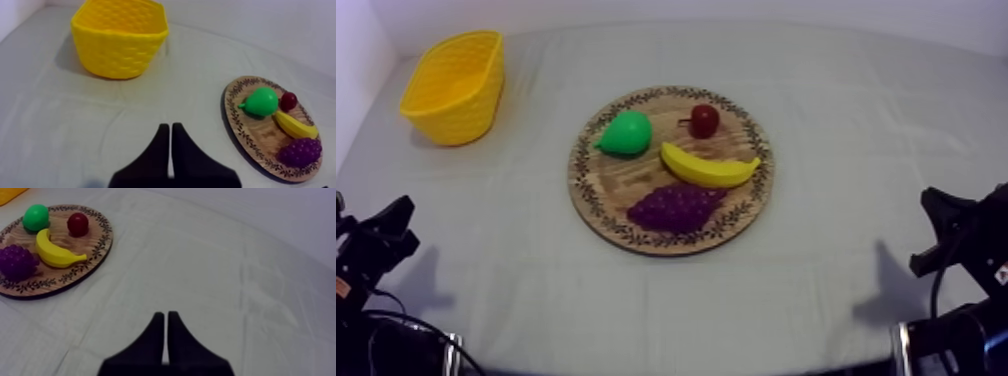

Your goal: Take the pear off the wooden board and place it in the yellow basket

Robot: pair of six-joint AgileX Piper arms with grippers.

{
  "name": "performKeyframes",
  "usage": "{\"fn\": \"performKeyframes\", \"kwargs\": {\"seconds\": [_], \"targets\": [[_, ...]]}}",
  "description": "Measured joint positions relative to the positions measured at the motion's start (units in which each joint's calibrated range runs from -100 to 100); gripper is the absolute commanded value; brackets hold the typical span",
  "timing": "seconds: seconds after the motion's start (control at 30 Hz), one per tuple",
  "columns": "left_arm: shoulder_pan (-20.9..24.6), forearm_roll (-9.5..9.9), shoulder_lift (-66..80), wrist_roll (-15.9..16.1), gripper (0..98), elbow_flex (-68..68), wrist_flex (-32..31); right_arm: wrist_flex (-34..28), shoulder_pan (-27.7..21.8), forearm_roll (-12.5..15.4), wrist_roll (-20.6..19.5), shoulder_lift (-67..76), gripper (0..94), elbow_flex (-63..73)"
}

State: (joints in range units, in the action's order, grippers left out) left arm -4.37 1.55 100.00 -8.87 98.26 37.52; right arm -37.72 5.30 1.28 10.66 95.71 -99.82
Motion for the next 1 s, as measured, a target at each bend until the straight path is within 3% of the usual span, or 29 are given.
{"fn": "performKeyframes", "kwargs": {"seconds": [0.47,0.77,1.0], "targets": [[-1.7,-0.7,-1.8,0.4,0.0,-1.1,1.0,0.0,0.0,0.0,0.1,0.0,0.4,0.0],[-2.2,-3.08,-12.3,1.8,0.0,-7.3,1.6,0.0,0.0,0.0,0.1,0.0,0.4,0.0],[-2.8,-5.01,-24.3,2.7,0.0,-18.7,8.8,0.0,0.0,0.0,0.1,0.0,0.4,0.0]]}}
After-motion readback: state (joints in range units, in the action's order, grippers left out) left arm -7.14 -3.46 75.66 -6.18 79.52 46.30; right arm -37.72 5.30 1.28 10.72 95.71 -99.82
